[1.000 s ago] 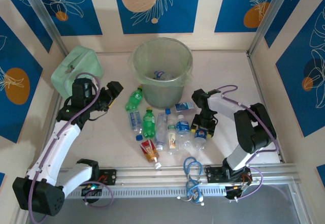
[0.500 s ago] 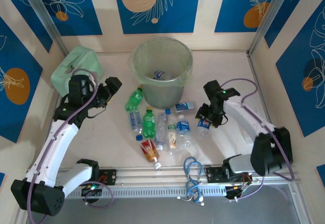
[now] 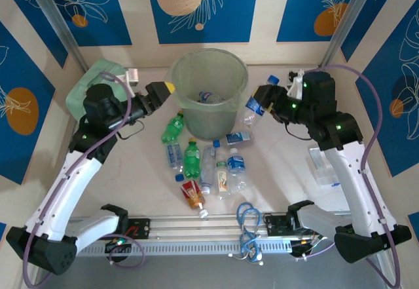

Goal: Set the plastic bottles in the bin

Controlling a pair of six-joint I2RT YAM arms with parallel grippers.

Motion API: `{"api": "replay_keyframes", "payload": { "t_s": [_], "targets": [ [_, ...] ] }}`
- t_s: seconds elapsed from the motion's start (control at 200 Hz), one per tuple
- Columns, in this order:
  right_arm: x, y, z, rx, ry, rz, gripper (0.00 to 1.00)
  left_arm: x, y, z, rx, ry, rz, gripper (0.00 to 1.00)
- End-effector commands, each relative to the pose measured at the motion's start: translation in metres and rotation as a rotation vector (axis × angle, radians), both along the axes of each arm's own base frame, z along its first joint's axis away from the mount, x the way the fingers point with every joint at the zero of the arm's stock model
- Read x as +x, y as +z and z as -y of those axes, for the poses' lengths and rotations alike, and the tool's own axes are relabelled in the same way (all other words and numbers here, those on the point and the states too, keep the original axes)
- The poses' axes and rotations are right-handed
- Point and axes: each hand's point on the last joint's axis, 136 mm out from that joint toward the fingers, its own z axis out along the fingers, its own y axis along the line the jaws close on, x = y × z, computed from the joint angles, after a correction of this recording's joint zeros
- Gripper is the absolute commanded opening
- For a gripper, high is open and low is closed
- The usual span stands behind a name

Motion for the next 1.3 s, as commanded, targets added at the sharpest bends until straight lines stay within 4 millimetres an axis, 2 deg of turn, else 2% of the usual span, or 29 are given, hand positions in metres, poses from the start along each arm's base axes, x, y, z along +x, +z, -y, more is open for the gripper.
{"api": "replay_keyframes", "payload": {
  "t_s": [0.0,0.205,0.355,0.56,0.725,1.17,1.296],
  "targets": [
    [0.003,0.04,-0.024,0.107,0.089,0.066,0.59,-0.025,0.037,0.03,0.038,-0.135,0.197,0.94],
    [0.006,0.063,-0.053,0.137,0.166,0.097,0.59,-0.04,0.036,0.064,0.199,-0.221,0.296,0.99],
    [0.003,0.071,-0.069,0.138,0.206,0.114,0.6,-0.044,0.028,0.083,0.323,-0.242,0.347,1.0],
    [0.002,0.078,-0.087,0.147,0.246,0.128,0.6,-0.05,0.025,0.11,0.396,-0.305,0.4,0.99],
    [0.003,0.08,-0.097,0.14,0.266,0.134,0.6,-0.049,0.026,0.119,0.385,-0.32,0.41,0.96],
    [0.006,0.075,-0.108,0.142,0.285,0.13,0.61,-0.043,0.026,0.122,0.369,-0.296,0.404,0.72],
    [0.005,0.077,-0.11,0.152,0.294,0.133,0.61,-0.041,0.025,0.124,0.356,-0.295,0.394,0.69]
  ]
}}
